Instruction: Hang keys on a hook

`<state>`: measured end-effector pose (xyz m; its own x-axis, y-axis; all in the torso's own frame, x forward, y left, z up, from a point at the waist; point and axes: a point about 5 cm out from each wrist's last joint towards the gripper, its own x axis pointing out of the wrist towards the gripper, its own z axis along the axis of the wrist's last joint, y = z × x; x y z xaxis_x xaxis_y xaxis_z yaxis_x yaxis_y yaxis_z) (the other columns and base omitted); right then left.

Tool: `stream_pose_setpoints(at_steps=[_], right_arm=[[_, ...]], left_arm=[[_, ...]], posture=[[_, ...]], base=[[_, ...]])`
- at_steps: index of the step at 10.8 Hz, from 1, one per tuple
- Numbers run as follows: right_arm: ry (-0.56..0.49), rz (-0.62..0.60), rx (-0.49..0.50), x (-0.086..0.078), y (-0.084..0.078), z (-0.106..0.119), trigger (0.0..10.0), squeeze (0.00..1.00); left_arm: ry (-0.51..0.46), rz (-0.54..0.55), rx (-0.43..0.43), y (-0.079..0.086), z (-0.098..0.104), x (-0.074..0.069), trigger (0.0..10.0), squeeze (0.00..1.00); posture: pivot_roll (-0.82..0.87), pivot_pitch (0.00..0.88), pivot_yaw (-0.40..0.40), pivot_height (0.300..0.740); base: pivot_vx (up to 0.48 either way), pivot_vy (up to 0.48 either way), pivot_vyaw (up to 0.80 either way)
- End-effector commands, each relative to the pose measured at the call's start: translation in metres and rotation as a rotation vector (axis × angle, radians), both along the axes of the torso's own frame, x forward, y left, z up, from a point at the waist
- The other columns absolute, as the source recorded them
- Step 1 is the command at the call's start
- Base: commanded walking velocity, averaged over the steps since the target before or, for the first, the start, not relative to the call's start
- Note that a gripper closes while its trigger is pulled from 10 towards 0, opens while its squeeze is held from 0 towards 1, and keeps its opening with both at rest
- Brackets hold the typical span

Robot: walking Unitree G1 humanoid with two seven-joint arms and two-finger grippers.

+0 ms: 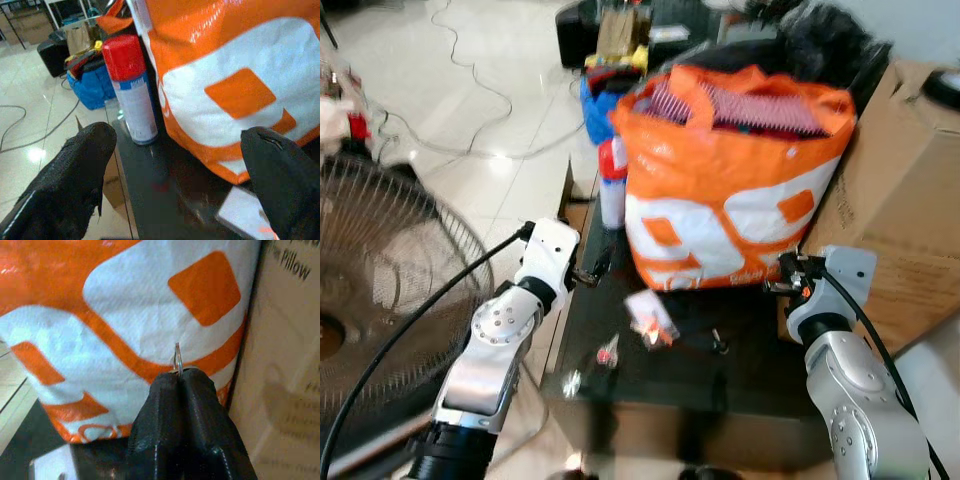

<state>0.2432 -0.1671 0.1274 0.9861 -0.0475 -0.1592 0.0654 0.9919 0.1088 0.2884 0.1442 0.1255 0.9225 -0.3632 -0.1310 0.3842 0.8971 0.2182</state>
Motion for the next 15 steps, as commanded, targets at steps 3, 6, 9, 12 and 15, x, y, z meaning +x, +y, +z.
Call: stream_pose_setpoints(at_steps=[3,6,9,12,15], right_arm=[[0.003,-0.008,-0.006,0.0006,-0.0029,0.001,10.0,0.0],[-0.002,-0.003,-0.02,0.0005,-0.0015,0.002,10.0,0.0],[-0.007,-0.007,-0.019,-0.001,-0.0028,0.0029,10.0,0.0],[-0.006,0.003,-0.035,-0.0013,-0.0029,0.0031,10.0,0.0],[0.008,0.002,-0.005,-0.0006,-0.0019,0.0016,10.0,0.0]], left_arm=[[-0.004,-0.003,0.002,-0.0029,-0.0003,0.001,10.0,0.0],[-0.003,-0.008,0.002,-0.0025,-0.0003,0.002,10.0,0.0],[-0.002,-0.014,0.0,-0.0034,-0.0012,0.0024,10.0,0.0],[-0.012,-0.029,0.001,-0.0061,-0.0013,0.0029,10.0,0.0],[-0.017,-0.026,-0.001,-0.0091,0.0001,0.0038,10.0,0.0]], posture=[[-0.06,0.0,-0.001,0.74],[-0.06,0.0,0.001,0.74],[-0.06,0.0,0.003,0.74],[-0.07,0.0,0.005,0.74],[-0.05,0.0,-0.007,0.74]], base=[[-0.286,0.0,0.0],[-0.255,0.0,0.0],[-0.246,0.0,0.0],[-0.081,0.0,-0.2],[0.0,0.0,-0.8]])
